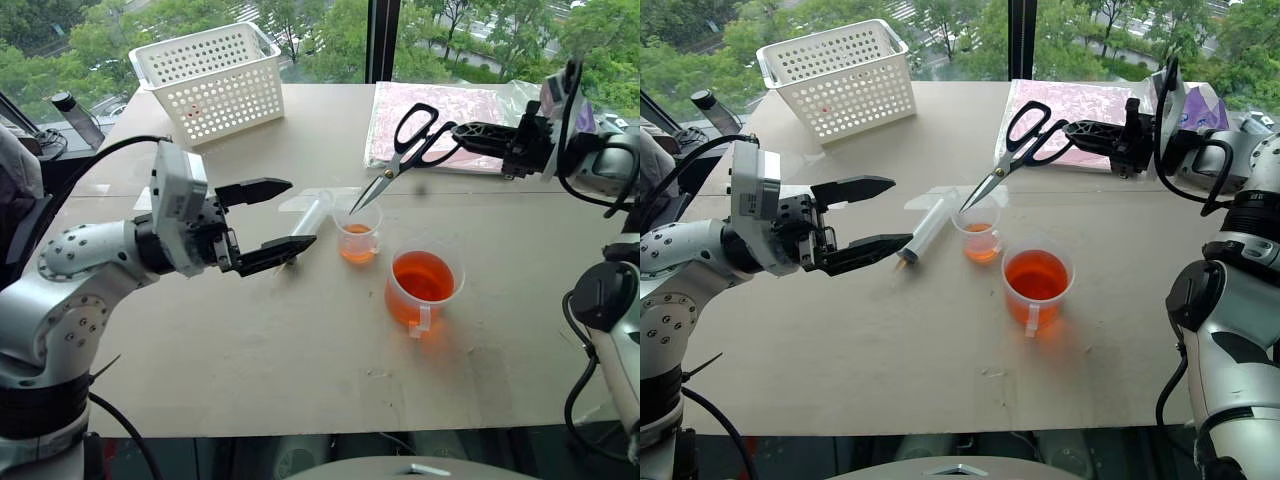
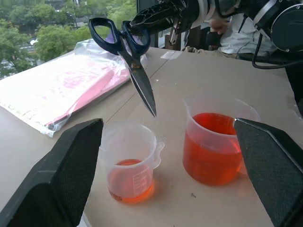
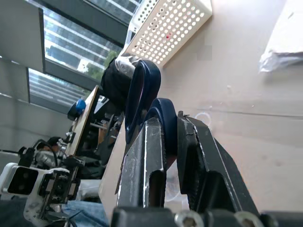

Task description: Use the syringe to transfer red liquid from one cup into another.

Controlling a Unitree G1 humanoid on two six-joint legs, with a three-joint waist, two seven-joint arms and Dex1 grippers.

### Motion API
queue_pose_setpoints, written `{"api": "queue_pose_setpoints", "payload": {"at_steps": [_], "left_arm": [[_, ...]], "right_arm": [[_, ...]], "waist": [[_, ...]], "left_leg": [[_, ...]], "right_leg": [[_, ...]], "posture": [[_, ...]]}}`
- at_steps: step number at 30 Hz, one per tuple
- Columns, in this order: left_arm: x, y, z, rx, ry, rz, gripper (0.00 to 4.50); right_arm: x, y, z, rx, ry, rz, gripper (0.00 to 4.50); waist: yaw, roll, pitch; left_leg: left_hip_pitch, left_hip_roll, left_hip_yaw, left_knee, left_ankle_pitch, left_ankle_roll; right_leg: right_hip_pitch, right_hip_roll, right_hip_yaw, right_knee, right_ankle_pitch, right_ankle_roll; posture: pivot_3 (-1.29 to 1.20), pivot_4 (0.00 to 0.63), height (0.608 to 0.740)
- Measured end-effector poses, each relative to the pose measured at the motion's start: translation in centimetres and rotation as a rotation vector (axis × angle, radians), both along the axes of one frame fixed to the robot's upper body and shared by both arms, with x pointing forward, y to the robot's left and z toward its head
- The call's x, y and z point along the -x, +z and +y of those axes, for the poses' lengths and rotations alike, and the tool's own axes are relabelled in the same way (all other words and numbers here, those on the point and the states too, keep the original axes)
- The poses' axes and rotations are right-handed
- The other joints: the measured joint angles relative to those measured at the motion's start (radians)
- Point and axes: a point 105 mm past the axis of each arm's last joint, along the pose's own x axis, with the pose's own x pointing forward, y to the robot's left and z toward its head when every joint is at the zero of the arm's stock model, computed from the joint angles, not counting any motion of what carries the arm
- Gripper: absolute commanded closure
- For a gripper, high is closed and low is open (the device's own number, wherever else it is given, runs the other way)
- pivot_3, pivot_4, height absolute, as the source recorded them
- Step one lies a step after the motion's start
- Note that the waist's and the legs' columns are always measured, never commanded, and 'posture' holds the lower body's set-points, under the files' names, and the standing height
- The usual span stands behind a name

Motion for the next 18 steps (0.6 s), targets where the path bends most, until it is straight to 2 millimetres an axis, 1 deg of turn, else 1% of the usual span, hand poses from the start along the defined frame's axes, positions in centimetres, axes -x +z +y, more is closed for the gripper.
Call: {"api": "queue_pose_setpoints", "payload": {"at_steps": [2,4,7,8,10,11,15,18], "left_arm": [[-0.5,0.6,-1.2,0.037,-0.022,-0.017,0.0],[-0.9,1.0,-2.7,0.073,-0.046,-0.032,0.0],[-1.2,0.3,-4.0,0.075,-0.069,-0.011,0.0],[-1.3,0.3,-4.5,0.083,-0.077,-0.011,0.0],[-1.6,0.2,-4.9,0.083,-0.082,-0.01,0.0],[-1.9,0.2,-5.1,0.078,-0.085,-0.021,0.0],[-2.8,-0.2,-4.8,0.058,-0.073,-0.022,0.0],[-3.0,0.1,-4.7,0.046,-0.093,-0.039,0.0]], "right_arm": [[0.0,0.2,-2.4,-0.006,-0.088,-0.001,4.49],[0.3,-0.6,-5.2,-0.004,-0.19,0.022,4.49],[1.0,-3.1,-8.9,-0.004,-0.337,0.095,4.49],[1.3,-4.3,-10.8,-0.017,-0.423,0.126,4.49],[1.8,-5.4,-12.8,-0.041,-0.52,0.158,4.49],[2.5,-6.6,-14.7,-0.058,-0.603,0.187,4.49],[3.9,-9.5,-17.0,-0.057,-0.709,0.274,4.49],[4.9,-11.0,-18.8,-0.05,-0.806,0.302,4.49]], "waist": [[-0.001,0.0,0.0],[0.003,-0.001,0.0],[0.007,-0.001,0.0],[0.008,-0.001,0.0],[0.008,-0.001,0.001],[0.011,-0.001,0.001],[0.009,-0.001,0.001],[0.005,0.0,0.001]], "left_leg": [[0.0,0.0,0.0,0.0,0.0,0.0],[0.0,0.0,0.0,0.0,0.0,0.0],[0.0,0.0,0.002,0.0,0.0,0.0],[0.0,0.001,0.002,0.0,0.0,0.0],[0.0,0.001,0.003,0.0,0.0,0.0],[0.001,0.001,0.003,0.0,0.0,0.0],[0.002,0.002,0.005,0.0,0.0,0.0],[0.003,0.002,0.006,0.001,0.0,0.0]], "right_leg": [[0.0,0.0,0.0,0.0,0.0,0.0],[0.001,0.0,0.0,0.0,0.0,0.0],[0.001,0.001,0.002,0.0,0.0,0.0],[0.001,0.001,0.002,0.0,0.0,0.0],[0.0,0.001,0.003,0.0,0.0,0.0],[0.0,0.002,0.003,0.0,0.0,0.0],[0.0,0.004,0.005,0.001,0.0,0.0],[0.0,0.004,0.007,0.001,0.0,0.001]], "posture": [[0.0,0.15,0.74],[0.0,0.15,0.74],[0.0,0.15,0.74],[0.0,0.15,0.74],[0.0,0.15,0.74],[0.0,0.15,0.74],[0.0,0.15,0.74],[0.0,0.15,0.74]]}}
